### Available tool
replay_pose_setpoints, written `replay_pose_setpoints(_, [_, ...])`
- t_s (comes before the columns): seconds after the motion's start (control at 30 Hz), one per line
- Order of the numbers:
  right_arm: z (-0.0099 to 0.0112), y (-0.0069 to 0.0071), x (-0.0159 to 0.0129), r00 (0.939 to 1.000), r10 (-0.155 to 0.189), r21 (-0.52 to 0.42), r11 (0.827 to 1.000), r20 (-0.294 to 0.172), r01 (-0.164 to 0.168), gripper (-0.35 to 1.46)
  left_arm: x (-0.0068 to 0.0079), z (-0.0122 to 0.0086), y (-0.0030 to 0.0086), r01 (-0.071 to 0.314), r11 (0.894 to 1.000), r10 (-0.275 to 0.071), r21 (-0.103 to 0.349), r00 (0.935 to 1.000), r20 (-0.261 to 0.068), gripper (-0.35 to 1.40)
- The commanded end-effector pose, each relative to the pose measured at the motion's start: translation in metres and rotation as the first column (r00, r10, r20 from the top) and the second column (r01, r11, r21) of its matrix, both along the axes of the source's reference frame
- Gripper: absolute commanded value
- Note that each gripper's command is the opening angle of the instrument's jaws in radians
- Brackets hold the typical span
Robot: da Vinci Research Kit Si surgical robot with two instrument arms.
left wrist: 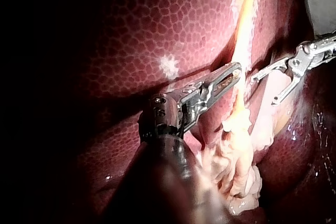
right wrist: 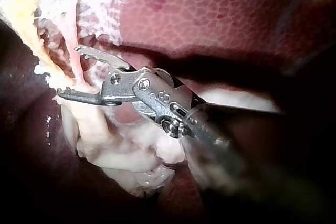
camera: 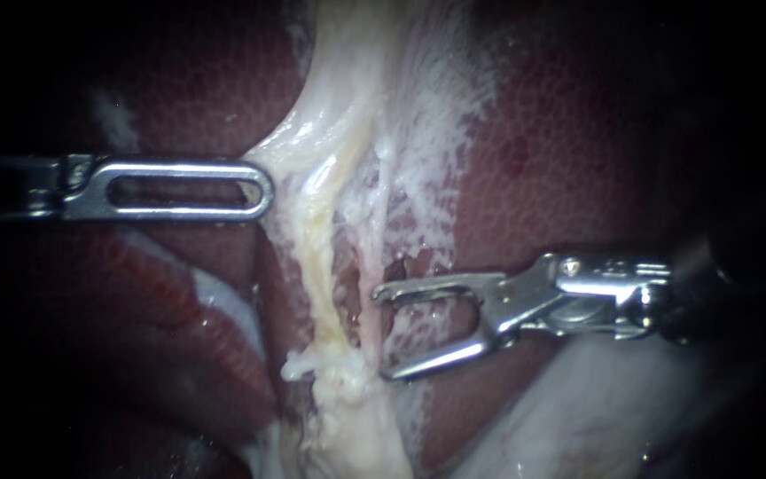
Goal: Going back first clip left tube
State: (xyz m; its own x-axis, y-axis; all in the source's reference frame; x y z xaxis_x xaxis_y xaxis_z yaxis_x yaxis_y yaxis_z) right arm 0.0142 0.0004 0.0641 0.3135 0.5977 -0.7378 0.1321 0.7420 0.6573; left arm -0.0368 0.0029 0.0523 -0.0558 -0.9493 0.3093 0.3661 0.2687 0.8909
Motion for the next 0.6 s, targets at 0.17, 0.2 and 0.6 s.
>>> replay_pose_setpoints(0.17, [-0.0014,0.0007,-0.0027,0.9999,0.012,-0.021,1.0,0.005,-0.011,0.6,0.0,0.0001,0.0,0.0,1.0,0.0,0.0,1.0,0.001,-0.35])
replay_pose_setpoints(0.2, [-0.0018,0.001,-0.003,0.9999,0.015,-0.029,0.999,0.006,-0.014,0.6,0.0,0.0001,0.0,0.0,1.0,0.0,0.0,1.0,0.001,-0.35])
replay_pose_setpoints(0.6, [-0.005,0.004,-0.0052,0.9996,-0.004,-0.104,0.995,-0.026,0.001,0.6,0.0,0.0002,0.0,-0.001,1.0,0.001,-0.001,1.0,0.001,-0.35])
